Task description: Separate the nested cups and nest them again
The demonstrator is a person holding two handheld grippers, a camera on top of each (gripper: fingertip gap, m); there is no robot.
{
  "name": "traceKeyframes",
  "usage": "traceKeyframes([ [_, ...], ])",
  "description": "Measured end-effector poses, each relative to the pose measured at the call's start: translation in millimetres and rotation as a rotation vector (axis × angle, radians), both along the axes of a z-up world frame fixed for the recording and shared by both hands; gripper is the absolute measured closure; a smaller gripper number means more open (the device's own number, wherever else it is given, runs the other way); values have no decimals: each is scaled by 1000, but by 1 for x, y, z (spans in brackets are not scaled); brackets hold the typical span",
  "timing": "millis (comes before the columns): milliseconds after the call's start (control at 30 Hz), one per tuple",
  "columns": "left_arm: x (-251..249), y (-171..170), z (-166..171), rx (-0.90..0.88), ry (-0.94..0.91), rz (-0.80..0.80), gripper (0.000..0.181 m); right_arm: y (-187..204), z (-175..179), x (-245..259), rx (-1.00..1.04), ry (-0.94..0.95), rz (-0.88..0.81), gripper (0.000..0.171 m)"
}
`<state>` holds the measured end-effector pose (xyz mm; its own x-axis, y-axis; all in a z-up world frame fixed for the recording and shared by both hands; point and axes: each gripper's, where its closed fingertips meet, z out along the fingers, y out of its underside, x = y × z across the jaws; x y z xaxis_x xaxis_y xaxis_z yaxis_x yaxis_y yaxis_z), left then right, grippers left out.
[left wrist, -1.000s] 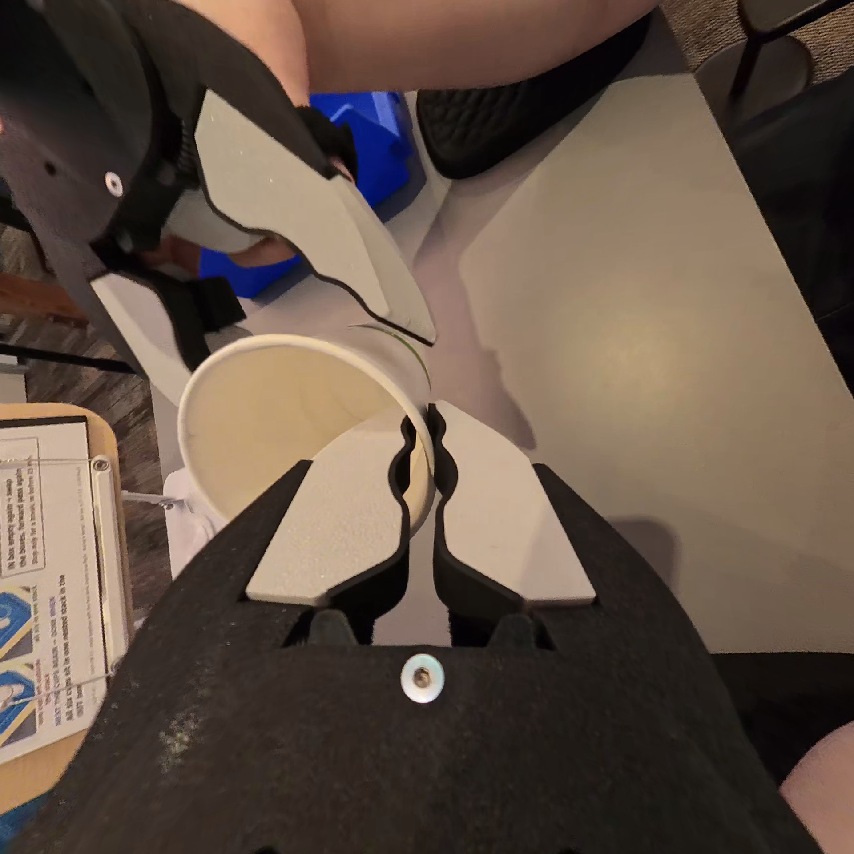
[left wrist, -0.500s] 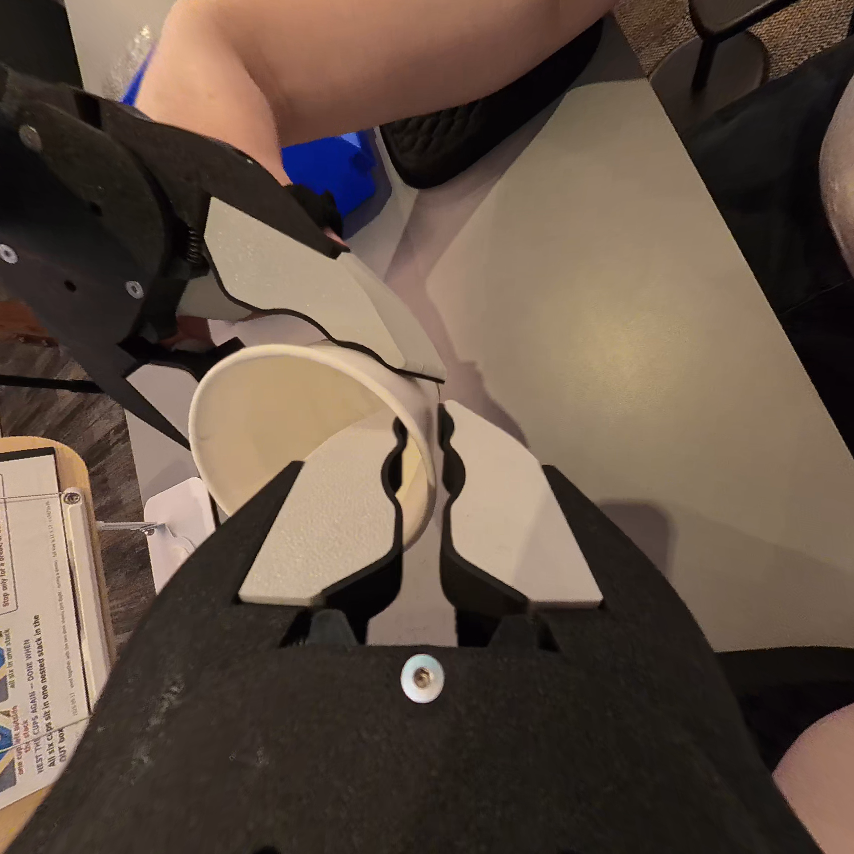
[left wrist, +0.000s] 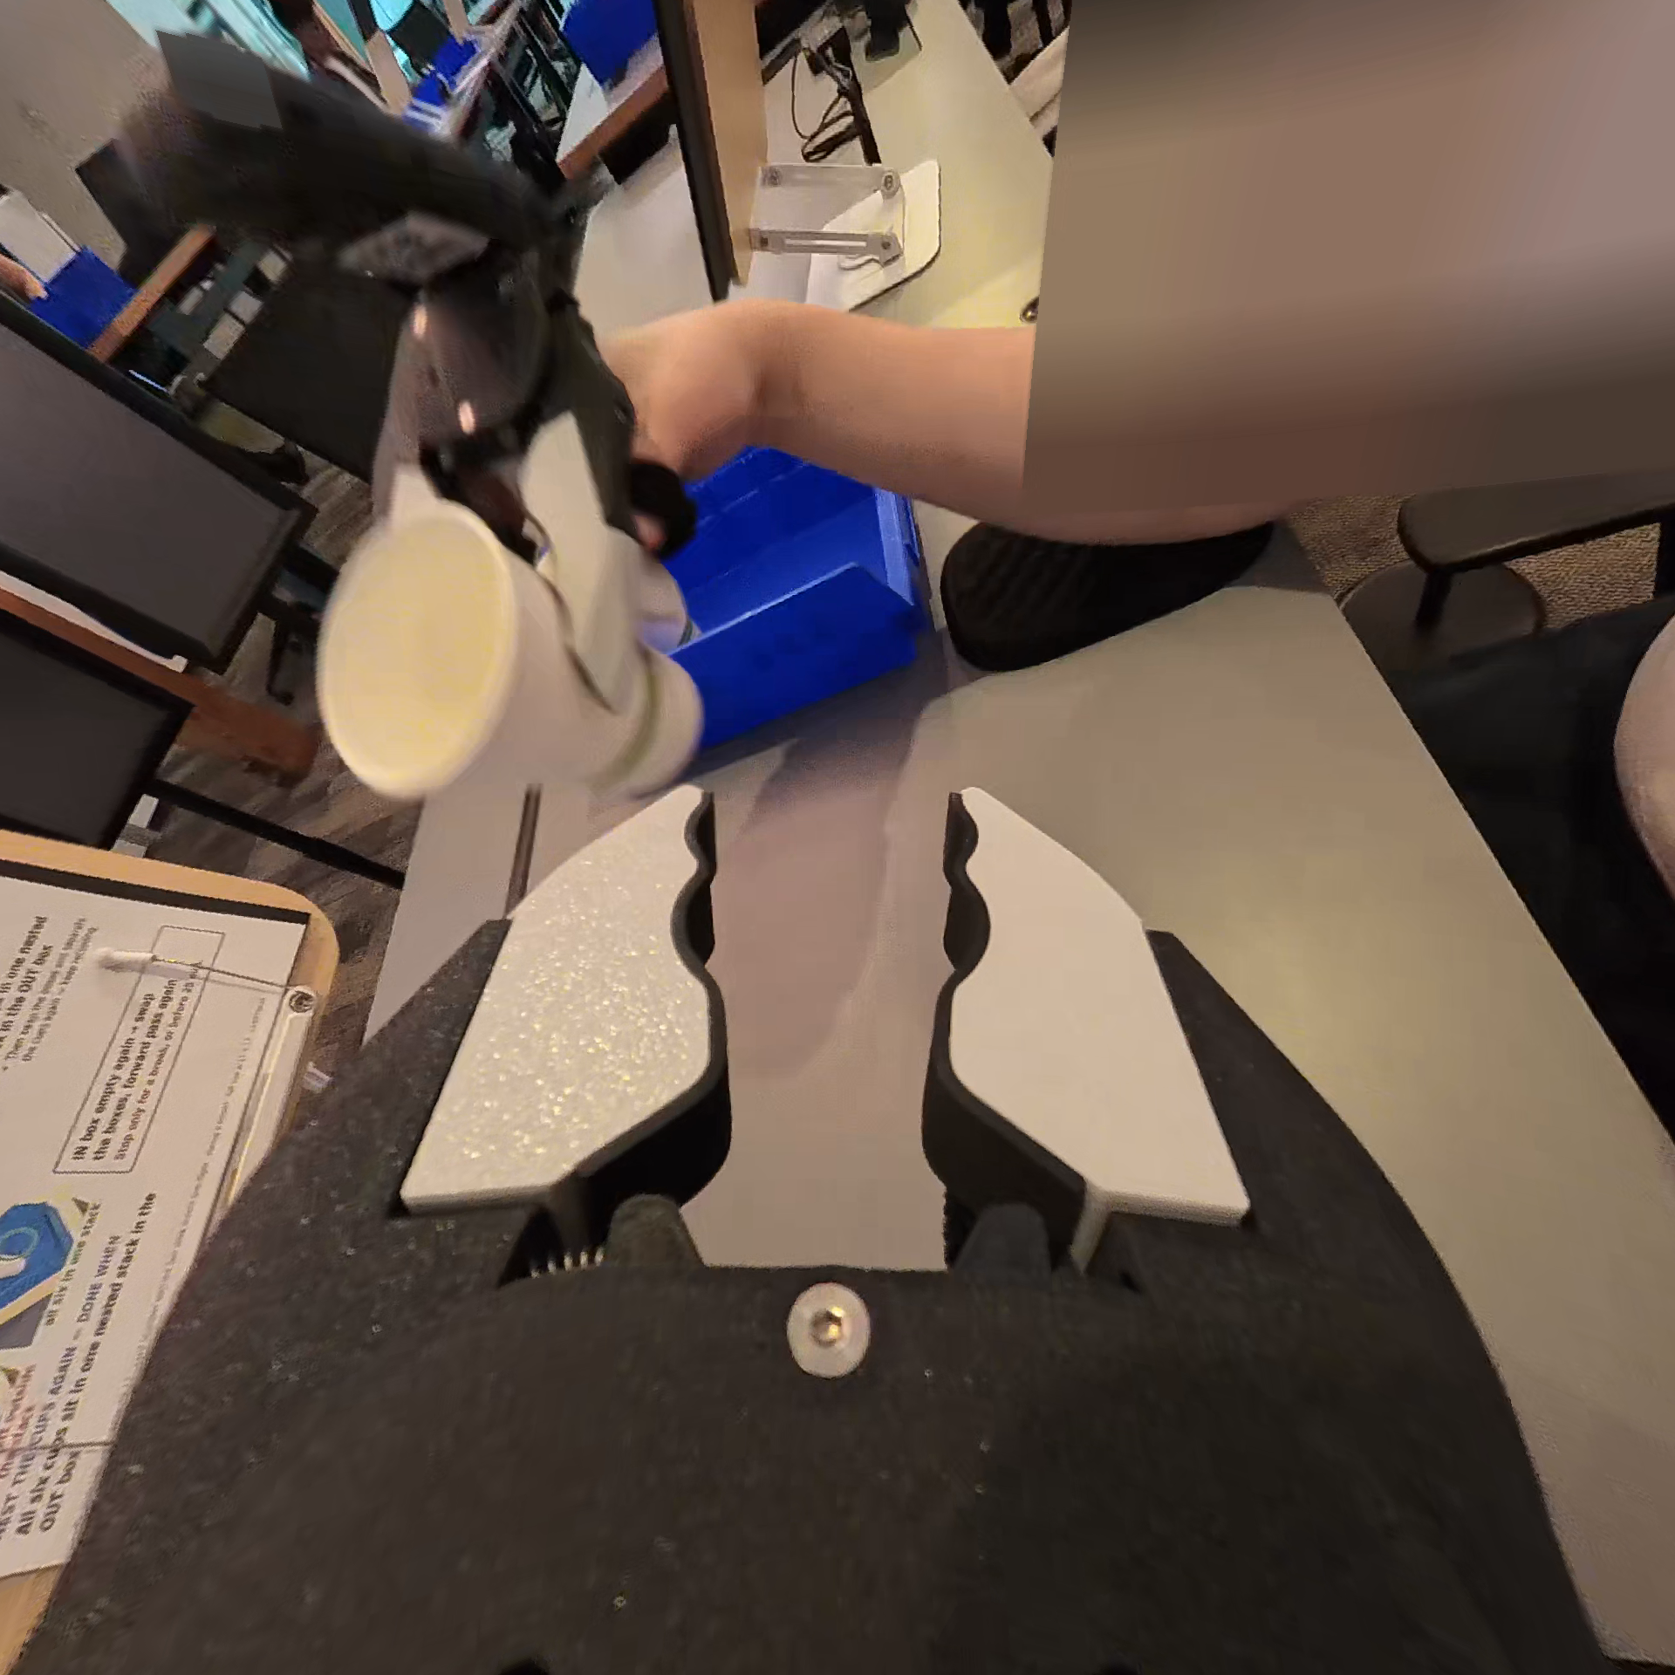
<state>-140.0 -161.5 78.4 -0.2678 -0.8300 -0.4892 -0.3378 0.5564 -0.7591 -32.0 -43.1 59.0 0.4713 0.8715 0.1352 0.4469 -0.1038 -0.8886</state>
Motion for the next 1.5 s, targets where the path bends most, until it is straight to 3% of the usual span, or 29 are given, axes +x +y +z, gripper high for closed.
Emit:
traceKeyframes([
  [133,-1,4,0,22,2,19,133,48,50,144,249,266,-574,81],
  [200,0,3,-2,23,9,16,133,55,39,195,281,284,-712,82],
  [333,3,4,-8,35,31,21,133,66,7,251,286,207,-902,81],
  [500,4,6,-15,49,61,28,134,71,1,265,321,252,-958,81],
  [933,3,7,-19,78,87,36,135,79,-39,279,169,213,-1007,80],
  [1500,0,8,-20,79,95,37,136,73,-73,275,-65,19,-1005,79],
])
